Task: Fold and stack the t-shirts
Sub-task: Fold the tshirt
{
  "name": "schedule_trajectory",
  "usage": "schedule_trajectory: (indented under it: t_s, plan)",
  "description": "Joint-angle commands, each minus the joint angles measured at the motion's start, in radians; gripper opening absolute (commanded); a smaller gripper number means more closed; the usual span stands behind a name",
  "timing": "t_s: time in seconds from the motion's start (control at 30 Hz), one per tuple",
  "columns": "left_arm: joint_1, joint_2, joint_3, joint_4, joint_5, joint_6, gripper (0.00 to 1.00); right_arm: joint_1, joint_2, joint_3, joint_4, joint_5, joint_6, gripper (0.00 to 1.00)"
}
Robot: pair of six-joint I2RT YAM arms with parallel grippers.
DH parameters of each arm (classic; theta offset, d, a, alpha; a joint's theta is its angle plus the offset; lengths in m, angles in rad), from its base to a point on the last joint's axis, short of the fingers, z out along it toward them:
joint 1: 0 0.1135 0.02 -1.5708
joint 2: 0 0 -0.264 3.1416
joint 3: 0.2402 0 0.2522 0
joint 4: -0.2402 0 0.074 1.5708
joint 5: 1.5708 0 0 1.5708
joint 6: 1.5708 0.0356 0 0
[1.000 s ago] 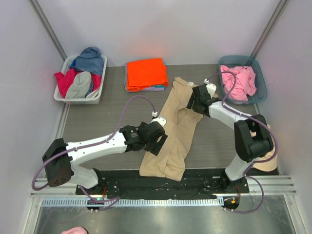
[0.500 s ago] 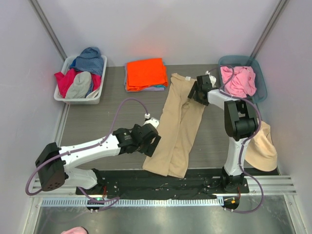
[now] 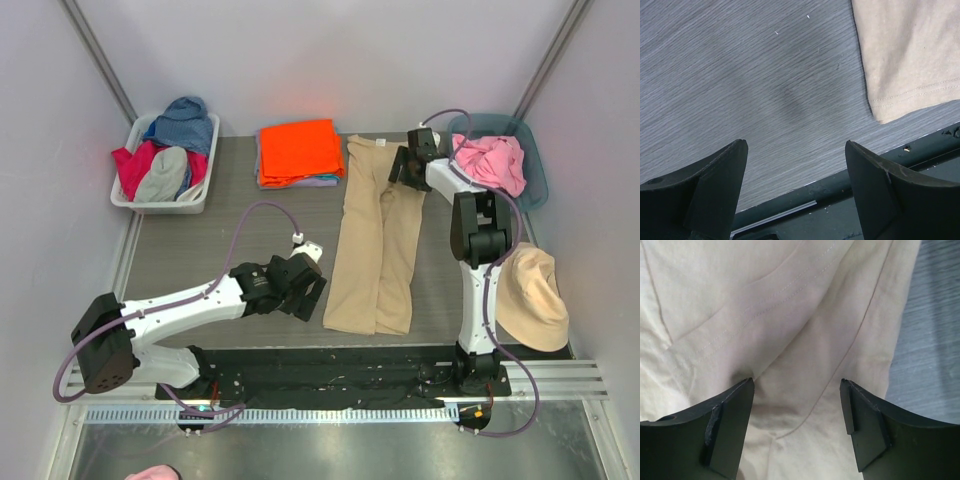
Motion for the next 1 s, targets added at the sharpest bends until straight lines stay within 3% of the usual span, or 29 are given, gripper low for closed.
schedule_trajectory:
  t_s: [0.0,0.17,0.27,0.47,0.57,0.67,0.97]
  plan:
    - [0.004,-0.015,0.031,0.015,0.004,-0.003,0.83,-0.002,-0.184,-0.029,-0.023,-0.05,-0.024,0.77]
    - [0.004,-0.003,0.048,0.035,0.018,0.001,0.83,-0.001,-0.31,-0.094,0.0,-0.12,-0.019,0.77]
    - [0.003,0.001,0.047,0.038,0.03,-0.004,0.82,0.006,-0.254,-0.038,-0.03,-0.14,-0.05,0.77]
    - [0.004,-0.027,0.005,0.044,0.046,-0.024,0.82,0.041,-0.019,0.306,-0.154,-0.128,-0.11,0.76]
    - [0.003,-0.041,-0.027,0.059,0.055,-0.047,0.82,0.061,0.137,0.594,-0.232,-0.11,-0.124,0.76]
    - [0.004,-0.039,-0.048,0.07,0.062,-0.064,0.82,0.078,0.231,0.68,-0.245,-0.102,-0.13,0.76]
    - [0.004,-0.024,-0.071,0.101,0.079,-0.085,0.82,0.131,0.24,0.54,-0.164,-0.078,-0.142,0.73]
